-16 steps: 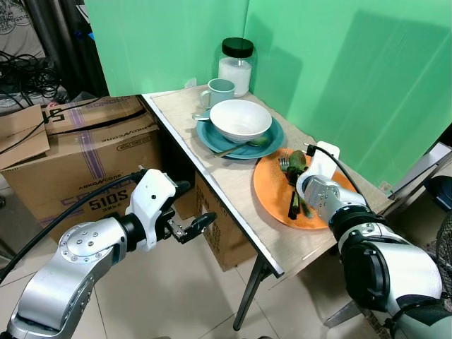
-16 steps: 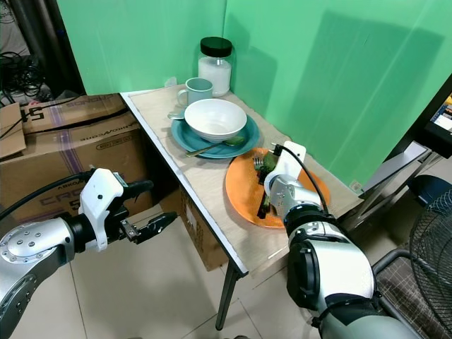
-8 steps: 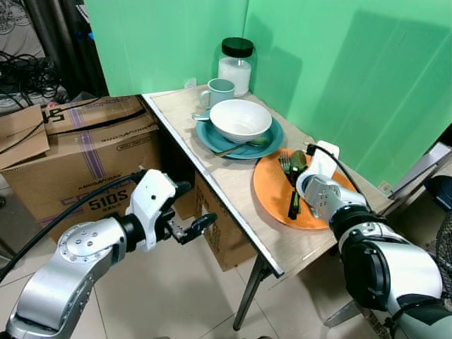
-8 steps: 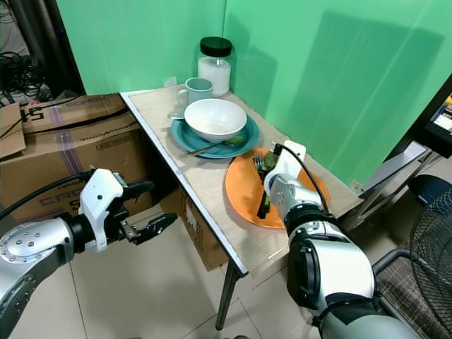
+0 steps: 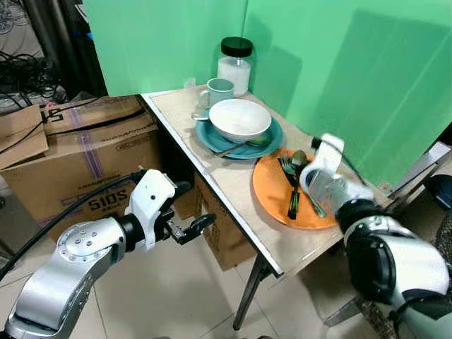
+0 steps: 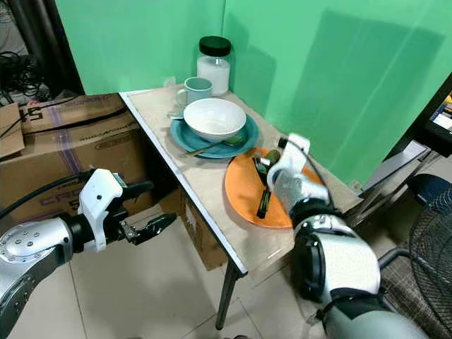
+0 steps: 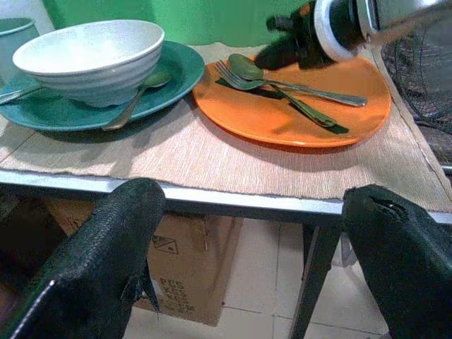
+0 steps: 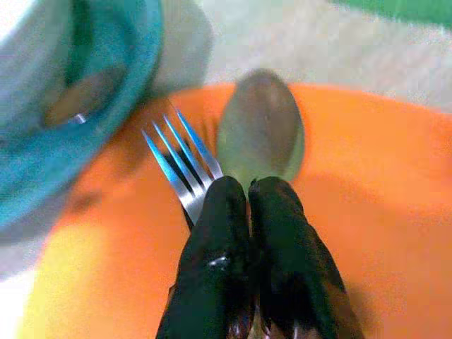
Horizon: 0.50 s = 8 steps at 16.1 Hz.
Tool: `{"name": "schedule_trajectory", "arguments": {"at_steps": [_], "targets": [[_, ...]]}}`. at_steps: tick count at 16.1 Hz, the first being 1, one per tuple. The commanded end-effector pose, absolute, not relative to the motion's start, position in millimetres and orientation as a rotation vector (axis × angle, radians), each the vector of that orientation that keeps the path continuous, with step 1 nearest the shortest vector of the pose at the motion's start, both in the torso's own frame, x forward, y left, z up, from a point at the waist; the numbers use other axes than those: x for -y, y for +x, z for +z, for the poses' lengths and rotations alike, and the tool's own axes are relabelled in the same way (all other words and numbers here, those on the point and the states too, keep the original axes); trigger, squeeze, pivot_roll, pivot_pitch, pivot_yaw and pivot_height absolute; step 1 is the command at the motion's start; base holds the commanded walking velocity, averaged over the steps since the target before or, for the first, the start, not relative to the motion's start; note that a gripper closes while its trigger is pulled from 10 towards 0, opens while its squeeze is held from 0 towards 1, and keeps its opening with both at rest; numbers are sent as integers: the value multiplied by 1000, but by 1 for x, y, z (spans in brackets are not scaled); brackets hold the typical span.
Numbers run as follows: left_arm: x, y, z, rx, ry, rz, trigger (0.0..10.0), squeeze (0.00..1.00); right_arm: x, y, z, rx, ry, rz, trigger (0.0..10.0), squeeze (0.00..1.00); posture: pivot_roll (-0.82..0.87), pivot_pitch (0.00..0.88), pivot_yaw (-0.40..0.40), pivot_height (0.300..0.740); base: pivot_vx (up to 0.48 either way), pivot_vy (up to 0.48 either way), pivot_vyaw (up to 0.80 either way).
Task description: Setting the table
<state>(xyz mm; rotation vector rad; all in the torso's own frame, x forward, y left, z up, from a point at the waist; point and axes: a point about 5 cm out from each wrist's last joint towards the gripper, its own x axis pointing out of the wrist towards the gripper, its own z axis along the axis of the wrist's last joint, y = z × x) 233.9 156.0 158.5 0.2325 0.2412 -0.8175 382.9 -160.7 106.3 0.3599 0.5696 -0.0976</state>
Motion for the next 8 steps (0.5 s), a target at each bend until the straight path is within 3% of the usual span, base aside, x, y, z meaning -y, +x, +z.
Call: {"name": "schedule_trajectory", "arguments": {"at_steps": [1,3,4,5,6,8], "targets": [[-154,234,162,-227,240,-834,10000,0,167,387,118,-540,361,-76,0,0,100,0,-95,740,0,0,0],[-154,235,162,-227,240,-837,10000,0,170,387,120,-537,318,-33,0,0,94,0,-94,740,0,0,0],[-153,235,162,-227,240,-840,10000,0,170,388,121,-503,188,41,0,0,94,0,-94,740,0,0,0],[-153,235,161,-227,240,-841,10000,0,170,388,122,-476,122,77,9412,0,94,0,-94,740,0,0,0],[-153,235,161,-228,242,-846,10000,0,175,387,123,-436,-5,133,10000,1000,94,0,-94,740,0,0,0],[-152,235,161,-228,242,-848,10000,0,179,386,121,-442,-32,161,10000,1000,90,0,-86,740,0,0,0]]}}
